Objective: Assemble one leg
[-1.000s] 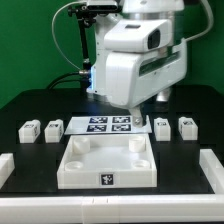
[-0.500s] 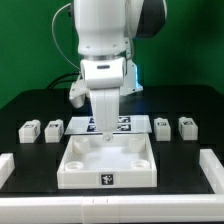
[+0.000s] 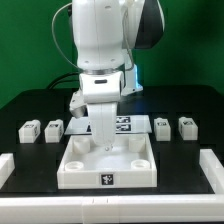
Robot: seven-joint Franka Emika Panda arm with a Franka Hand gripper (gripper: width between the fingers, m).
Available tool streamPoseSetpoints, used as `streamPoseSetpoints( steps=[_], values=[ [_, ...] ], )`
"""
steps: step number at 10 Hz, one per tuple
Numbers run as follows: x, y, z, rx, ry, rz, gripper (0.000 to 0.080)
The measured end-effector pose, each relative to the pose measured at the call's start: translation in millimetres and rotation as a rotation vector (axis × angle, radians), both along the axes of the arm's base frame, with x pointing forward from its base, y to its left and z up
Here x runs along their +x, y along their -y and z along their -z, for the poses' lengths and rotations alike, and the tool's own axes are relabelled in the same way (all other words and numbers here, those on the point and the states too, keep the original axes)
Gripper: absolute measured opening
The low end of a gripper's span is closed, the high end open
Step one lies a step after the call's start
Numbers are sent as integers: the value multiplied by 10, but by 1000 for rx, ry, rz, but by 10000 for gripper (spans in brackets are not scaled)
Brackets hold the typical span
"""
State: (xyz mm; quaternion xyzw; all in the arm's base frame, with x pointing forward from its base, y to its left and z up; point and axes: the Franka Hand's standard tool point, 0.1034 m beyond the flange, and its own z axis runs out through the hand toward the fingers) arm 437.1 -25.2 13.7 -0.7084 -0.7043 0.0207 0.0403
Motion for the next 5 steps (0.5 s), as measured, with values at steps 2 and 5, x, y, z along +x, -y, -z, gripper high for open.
streamPoseSetpoints(
  steps=[2, 5],
  values=[
    [-1, 1, 1, 0, 0, 0, 425],
    [5, 4, -2, 0, 3, 1, 102]
  ],
)
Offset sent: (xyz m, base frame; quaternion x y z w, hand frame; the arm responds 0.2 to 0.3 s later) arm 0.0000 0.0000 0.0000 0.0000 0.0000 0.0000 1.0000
